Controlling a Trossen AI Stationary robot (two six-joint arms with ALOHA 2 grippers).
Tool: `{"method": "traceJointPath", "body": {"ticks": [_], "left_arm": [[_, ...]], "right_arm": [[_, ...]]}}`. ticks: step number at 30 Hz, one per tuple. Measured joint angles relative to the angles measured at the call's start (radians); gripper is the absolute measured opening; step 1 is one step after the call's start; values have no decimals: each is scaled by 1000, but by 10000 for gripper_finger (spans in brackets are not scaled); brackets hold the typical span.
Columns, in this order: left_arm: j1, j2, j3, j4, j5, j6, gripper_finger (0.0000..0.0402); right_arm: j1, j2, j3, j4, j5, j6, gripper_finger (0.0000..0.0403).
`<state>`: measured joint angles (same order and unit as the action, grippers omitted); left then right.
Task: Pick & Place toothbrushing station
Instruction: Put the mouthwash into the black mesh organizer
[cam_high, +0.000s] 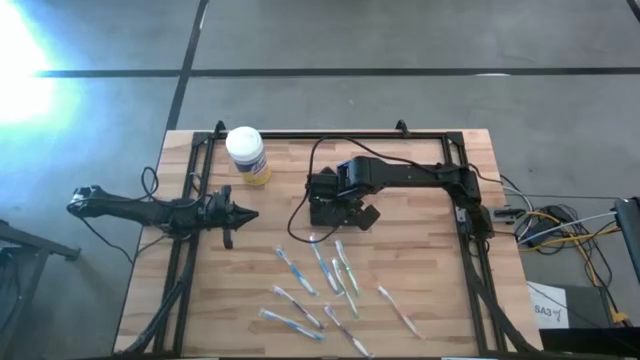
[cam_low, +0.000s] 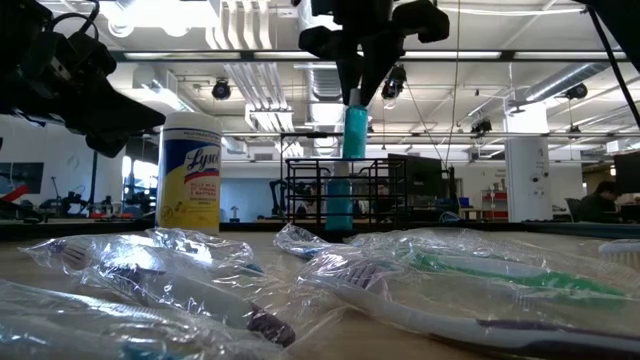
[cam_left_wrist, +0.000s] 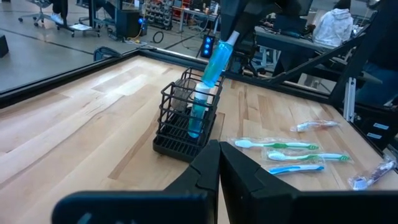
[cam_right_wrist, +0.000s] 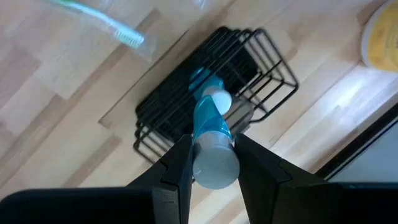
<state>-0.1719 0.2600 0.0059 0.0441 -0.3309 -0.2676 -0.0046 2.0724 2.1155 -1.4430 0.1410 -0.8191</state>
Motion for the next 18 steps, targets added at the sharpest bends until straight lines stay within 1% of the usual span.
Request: {"method": "traceJointPath", "body": {"ticks": [18], "left_arm": [[0,5,0,0,0,4,14]], "right_arm": [[-3,0,-41,5,-3,-14,91]]}}
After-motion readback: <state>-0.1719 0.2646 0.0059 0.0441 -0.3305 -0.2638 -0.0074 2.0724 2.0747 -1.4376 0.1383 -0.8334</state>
